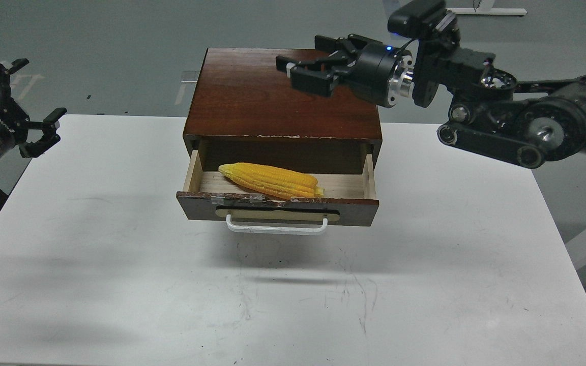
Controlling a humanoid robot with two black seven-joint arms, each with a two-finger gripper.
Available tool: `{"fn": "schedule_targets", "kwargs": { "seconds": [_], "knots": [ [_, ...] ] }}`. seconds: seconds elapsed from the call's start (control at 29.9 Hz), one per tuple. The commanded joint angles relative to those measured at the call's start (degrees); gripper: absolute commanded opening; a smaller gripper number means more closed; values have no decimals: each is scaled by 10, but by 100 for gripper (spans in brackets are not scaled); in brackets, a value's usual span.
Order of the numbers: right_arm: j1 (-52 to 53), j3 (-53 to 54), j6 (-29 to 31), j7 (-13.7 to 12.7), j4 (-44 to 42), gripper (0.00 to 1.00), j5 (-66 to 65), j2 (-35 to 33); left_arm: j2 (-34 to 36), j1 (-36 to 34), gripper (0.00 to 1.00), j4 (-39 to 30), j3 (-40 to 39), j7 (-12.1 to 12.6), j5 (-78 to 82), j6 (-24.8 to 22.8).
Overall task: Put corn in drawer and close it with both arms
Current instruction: 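Open the right gripper and withdraw it up and away from the drawer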
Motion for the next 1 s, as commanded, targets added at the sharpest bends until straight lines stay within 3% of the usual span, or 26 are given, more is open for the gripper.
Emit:
{"fn": "schedule_targets", "kwargs": {
  "seconds": [0.0, 0.17, 0.3, 0.37, 0.5, 0.97],
  "knots": [
    [-2, 25, 0, -31, -5, 100, 107, -48, 0, -3, 100, 13, 1, -1, 0, 0],
    [-3, 36, 37, -41, 5, 100, 188, -156, 2, -11, 100, 25, 0, 0, 3, -1],
    [-32, 97, 142, -60, 7, 100, 308, -260, 3, -16, 100, 26, 4, -6, 21, 6],
    [-46, 112, 177, -64, 6, 100, 353, -279, 3, -16, 100, 28, 5, -15, 39, 15],
    [-95, 126, 262, -64, 29, 100, 533, -352, 16, -10, 100, 27, 8, -62, 90, 72],
    [-154, 140, 272, -57, 52, 100, 598, -382, 70, -11, 100, 17, 9, -69, 97, 67]
  ]
}}
